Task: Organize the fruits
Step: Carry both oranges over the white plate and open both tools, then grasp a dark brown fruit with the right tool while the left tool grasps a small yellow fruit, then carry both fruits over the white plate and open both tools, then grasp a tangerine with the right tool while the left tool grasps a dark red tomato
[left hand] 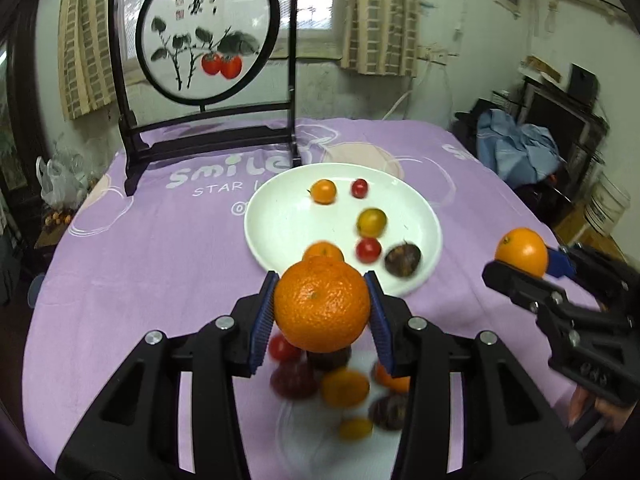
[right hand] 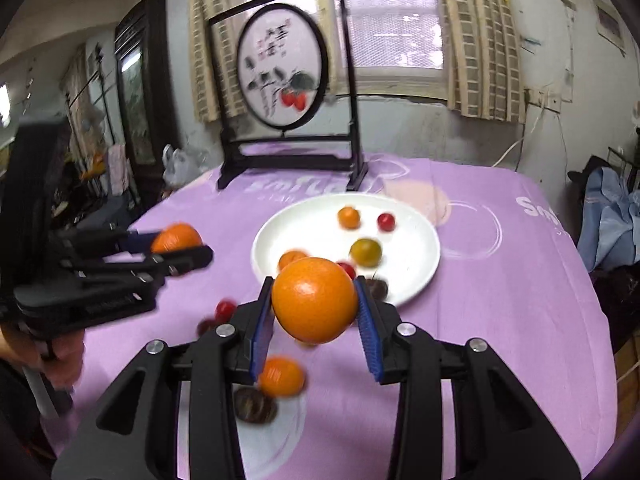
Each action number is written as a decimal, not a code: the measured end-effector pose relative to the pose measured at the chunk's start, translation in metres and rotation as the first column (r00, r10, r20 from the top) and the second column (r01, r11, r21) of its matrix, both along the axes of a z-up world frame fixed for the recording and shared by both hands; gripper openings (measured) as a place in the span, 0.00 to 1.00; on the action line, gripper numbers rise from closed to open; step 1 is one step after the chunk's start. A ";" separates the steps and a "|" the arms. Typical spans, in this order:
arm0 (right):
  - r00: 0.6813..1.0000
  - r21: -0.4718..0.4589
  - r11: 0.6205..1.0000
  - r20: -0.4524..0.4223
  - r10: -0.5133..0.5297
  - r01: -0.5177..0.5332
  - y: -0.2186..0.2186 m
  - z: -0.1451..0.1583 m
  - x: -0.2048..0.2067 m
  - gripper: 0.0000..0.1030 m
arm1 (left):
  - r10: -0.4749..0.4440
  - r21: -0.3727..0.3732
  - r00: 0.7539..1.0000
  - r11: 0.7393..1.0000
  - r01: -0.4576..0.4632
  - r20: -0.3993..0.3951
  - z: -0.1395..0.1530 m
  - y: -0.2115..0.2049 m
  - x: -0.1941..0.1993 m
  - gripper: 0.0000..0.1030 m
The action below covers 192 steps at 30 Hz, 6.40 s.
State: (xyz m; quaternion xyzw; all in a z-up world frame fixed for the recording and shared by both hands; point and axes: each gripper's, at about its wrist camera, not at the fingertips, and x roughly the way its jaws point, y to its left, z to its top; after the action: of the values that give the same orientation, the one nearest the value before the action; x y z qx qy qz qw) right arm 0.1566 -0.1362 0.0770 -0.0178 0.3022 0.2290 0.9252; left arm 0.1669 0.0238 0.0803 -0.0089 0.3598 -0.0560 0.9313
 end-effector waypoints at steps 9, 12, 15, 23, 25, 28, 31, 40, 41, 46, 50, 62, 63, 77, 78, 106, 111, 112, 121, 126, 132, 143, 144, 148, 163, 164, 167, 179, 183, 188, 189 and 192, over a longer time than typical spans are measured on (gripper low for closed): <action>0.991 -0.092 0.994 -0.125 0.040 -0.051 0.038 -0.053 0.062 0.38 | 0.095 0.010 0.990 0.996 -0.094 -0.101 -0.040 0.006 0.090 0.42; 0.988 -0.119 0.990 -0.146 0.053 -0.071 0.048 -0.064 0.069 0.38 | 0.115 -0.005 0.984 0.993 -0.117 -0.138 -0.055 0.013 0.108 0.42; 0.986 -0.131 0.989 -0.159 0.052 -0.073 0.052 -0.069 0.076 0.38 | 0.136 -0.026 0.979 0.990 -0.141 -0.151 -0.065 0.018 0.119 0.43; 0.989 -0.051 0.998 -0.143 0.026 -0.033 0.037 -0.061 0.068 0.60 | 0.142 -0.059 0.987 0.987 -0.147 -0.076 -0.048 0.019 0.104 0.73; 0.989 -0.023 0.999 -0.149 0.019 -0.023 0.029 -0.057 0.061 0.60 | 0.132 -0.049 0.990 0.990 -0.135 -0.059 -0.040 0.016 0.093 0.74; 0.988 0.001 1.000 -0.152 0.007 -0.007 0.017 -0.055 0.050 0.60 | 0.104 -0.051 0.994 0.993 -0.106 -0.041 -0.028 0.014 0.072 0.82; 0.986 0.014 1.000 -0.168 -0.025 0.028 0.003 -0.056 0.037 0.64 | 0.090 -0.044 0.996 0.995 -0.089 0.001 -0.020 0.012 0.046 0.85; 0.989 -0.034 0.999 -0.139 -0.042 0.038 -0.012 -0.054 -0.015 0.77 | 0.056 -0.024 0.998 0.998 -0.056 -0.007 -0.026 0.015 -0.016 0.85; 0.989 -0.045 0.999 -0.145 -0.036 0.029 -0.010 -0.056 -0.022 0.77 | 0.056 -0.029 0.998 0.998 -0.056 -0.008 -0.027 0.017 -0.021 0.85; 0.987 -0.121 0.992 -0.160 0.028 -0.048 0.006 -0.070 -0.050 0.77 | 0.083 -0.033 0.996 0.996 -0.083 -0.023 -0.038 0.026 -0.047 0.86; 0.980 -0.208 0.970 -0.178 0.092 -0.129 0.027 -0.084 -0.070 0.77 | 0.086 -0.045 0.995 0.995 -0.088 -0.041 -0.053 0.032 -0.060 0.86; 0.958 -0.240 0.952 -0.256 0.128 -0.191 0.066 -0.113 -0.055 0.64 | 0.070 -0.070 0.995 0.995 -0.074 -0.071 -0.077 0.044 -0.062 0.86; 0.959 -0.233 0.953 -0.253 0.131 -0.192 0.066 -0.113 -0.054 0.51 | 0.063 -0.076 0.995 0.995 -0.068 -0.075 -0.077 0.044 -0.061 0.86; 0.974 -0.065 0.996 -0.220 0.052 -0.067 0.005 -0.089 -0.054 0.41 | -0.064 -0.041 0.989 0.997 0.059 -0.136 -0.090 0.012 -0.068 0.86; 0.975 -0.051 0.998 -0.222 0.034 -0.047 -0.003 -0.089 -0.053 0.41 | -0.071 -0.037 0.987 0.997 0.067 -0.141 -0.092 0.009 -0.068 0.86; 0.986 -0.034 0.999 -0.168 0.004 -0.010 -0.009 -0.078 -0.059 0.41 | -0.144 0.051 0.985 0.987 0.149 -0.094 -0.062 -0.019 -0.072 0.27; 0.994 -0.037 0.999 -0.101 0.028 -0.032 -0.001 -0.051 -0.054 0.41 | -0.109 0.072 0.992 0.991 0.114 -0.064 -0.039 -0.012 -0.047 0.27; 0.995 -0.047 0.998 -0.092 0.032 -0.037 0.000 -0.046 -0.050 0.41 | -0.097 0.071 0.993 0.992 0.102 -0.061 -0.036 -0.010 -0.041 0.27; 0.998 -0.113 0.993 -0.055 0.039 -0.045 0.014 -0.027 0.028 0.41 | 0.009 0.077 0.998 0.997 -0.004 -0.061 -0.030 0.005 0.043 0.27; 0.995 -0.141 0.990 -0.098 -0.022 0.008 0.012 -0.047 0.080 0.41 | 0.073 0.066 0.992 0.996 -0.067 -0.101 -0.043 0.015 0.089 0.26; 0.985 -0.134 0.990 -0.157 -0.073 0.052 0.008 -0.071 0.113 0.41 | 0.100 0.062 0.986 0.994 -0.092 -0.135 -0.063 0.015 0.123 0.27; 0.981 -0.067 0.995 -0.174 -0.084 0.073 -0.003 -0.070 0.105 0.48 | 0.151 0.007 0.982 0.989 -0.151 -0.112 -0.062 0.024 0.120 0.74; 0.982 -0.063 0.996 -0.174 -0.078 0.068 -0.004 -0.068 0.101 0.48 | 0.154 0.001 0.982 0.988 -0.155 -0.107 -0.058 0.026 0.114 0.75; 0.985 -0.083 0.996 -0.164 -0.055 0.041 -0.007 -0.063 0.076 0.48 | 0.154 -0.026 0.983 0.987 -0.157 -0.102 -0.049 0.033 0.092 0.77; 0.975 -0.176 0.976 -0.202 0.090 -0.126 0.019 -0.079 -0.022 0.56 | 0.152 -0.013 0.986 0.988 -0.153 -0.067 -0.051 0.040 -0.015 0.83; 0.973 -0.180 0.974 -0.210 0.099 -0.138 0.023 -0.082 -0.025 0.56 | 0.151 -0.017 0.986 0.988 -0.152 -0.073 -0.054 0.041 -0.019 0.83; 0.963 -0.183 0.969 -0.238 0.122 -0.168 0.034 -0.092 -0.031 0.56 | 0.153 -0.026 0.984 0.987 -0.156 -0.086 -0.066 0.045 -0.028 0.83; 0.970 -0.224 0.967 -0.233 0.069 -0.123 0.060 -0.115 -0.013 0.48 | 0.164 -0.063 0.982 0.983 -0.170 -0.094 -0.075 0.069 -0.026 0.84; 0.971 -0.190 0.977 -0.231 0.056 -0.101 0.051 -0.111 -0.013 0.42 | 0.145 -0.064 0.984 0.986 -0.152 -0.105 -0.076 0.065 -0.027 0.85; 0.974 -0.098 0.995 -0.225 0.014 -0.036 0.019 -0.097 -0.020 0.42 | 0.094 -0.051 0.989 0.994 -0.100 -0.118 -0.079 0.053 -0.030 0.85; 0.975 -0.088 0.996 -0.222 0.007 -0.027 0.014 -0.096 -0.021 0.42 | 0.081 -0.051 0.989 0.995 -0.088 -0.126 -0.080 0.051 -0.031 0.85; 0.974 -0.064 0.998 -0.225 -0.010 -0.005 0.001 -0.094 -0.028 0.42 | 0.034 -0.061 0.991 0.997 -0.043 -0.131 -0.080 0.043 -0.036 0.85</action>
State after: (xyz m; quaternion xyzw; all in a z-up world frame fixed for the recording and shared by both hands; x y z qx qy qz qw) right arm 0.1288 -0.1356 -0.0173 -0.0209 0.4123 0.2187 0.8842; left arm 0.1310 0.0665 -0.0001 -0.0490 0.4176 -0.0487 0.9060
